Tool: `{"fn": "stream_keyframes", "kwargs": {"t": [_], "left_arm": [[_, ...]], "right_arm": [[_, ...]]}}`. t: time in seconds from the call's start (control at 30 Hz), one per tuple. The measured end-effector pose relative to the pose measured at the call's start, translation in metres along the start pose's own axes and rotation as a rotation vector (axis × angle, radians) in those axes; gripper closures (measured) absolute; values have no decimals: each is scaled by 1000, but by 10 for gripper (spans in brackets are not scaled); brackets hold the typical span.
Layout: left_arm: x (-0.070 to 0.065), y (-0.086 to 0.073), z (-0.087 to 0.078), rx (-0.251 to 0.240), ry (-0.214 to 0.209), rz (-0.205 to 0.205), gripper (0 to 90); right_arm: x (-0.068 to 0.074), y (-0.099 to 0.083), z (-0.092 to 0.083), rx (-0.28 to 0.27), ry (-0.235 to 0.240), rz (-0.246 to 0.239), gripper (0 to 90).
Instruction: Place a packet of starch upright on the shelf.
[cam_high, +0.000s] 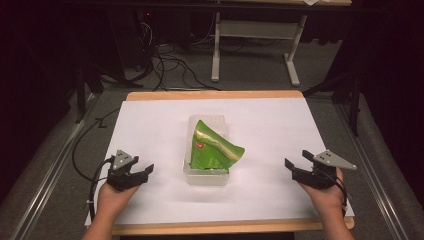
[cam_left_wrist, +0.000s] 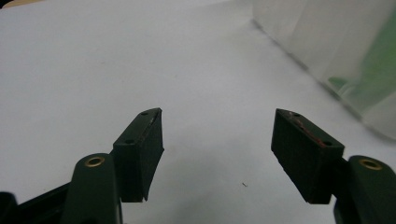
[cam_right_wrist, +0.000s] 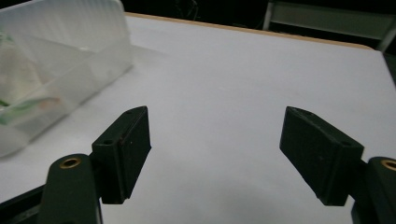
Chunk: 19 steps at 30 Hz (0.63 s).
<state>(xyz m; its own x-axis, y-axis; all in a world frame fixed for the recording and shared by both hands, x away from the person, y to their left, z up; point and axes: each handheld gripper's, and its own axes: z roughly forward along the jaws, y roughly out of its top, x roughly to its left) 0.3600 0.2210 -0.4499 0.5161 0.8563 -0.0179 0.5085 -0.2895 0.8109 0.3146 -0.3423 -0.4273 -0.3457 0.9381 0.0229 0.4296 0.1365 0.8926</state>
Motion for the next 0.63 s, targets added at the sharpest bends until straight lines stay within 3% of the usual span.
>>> {"fn": "stream_keyframes", "kwargs": {"t": [0.07, 0.13, 0.23, 0.27, 0.4, 0.63], "left_arm": [[0, 0, 0, 0, -2, 1, 346], [-1, 0, 1, 0, -5, 4, 346], [-2, 1, 3, 1, -6, 10, 346], [-2, 1, 3, 3, -5, 10, 346], [-4, 1, 2, -2, -5, 11, 346], [-3, 2, 2, -7, -8, 6, 351]], "right_arm": [[-5, -2, 0, -6, -14, 30, 247], [1, -4, 3, -9, 6, 56, 249], [10, -4, 8, -3, 25, 51, 249], [22, -1, 14, 0, 45, 24, 250], [32, 3, 18, -8, 67, 7, 255], [24, -1, 15, 6, 51, 12, 254]]}}
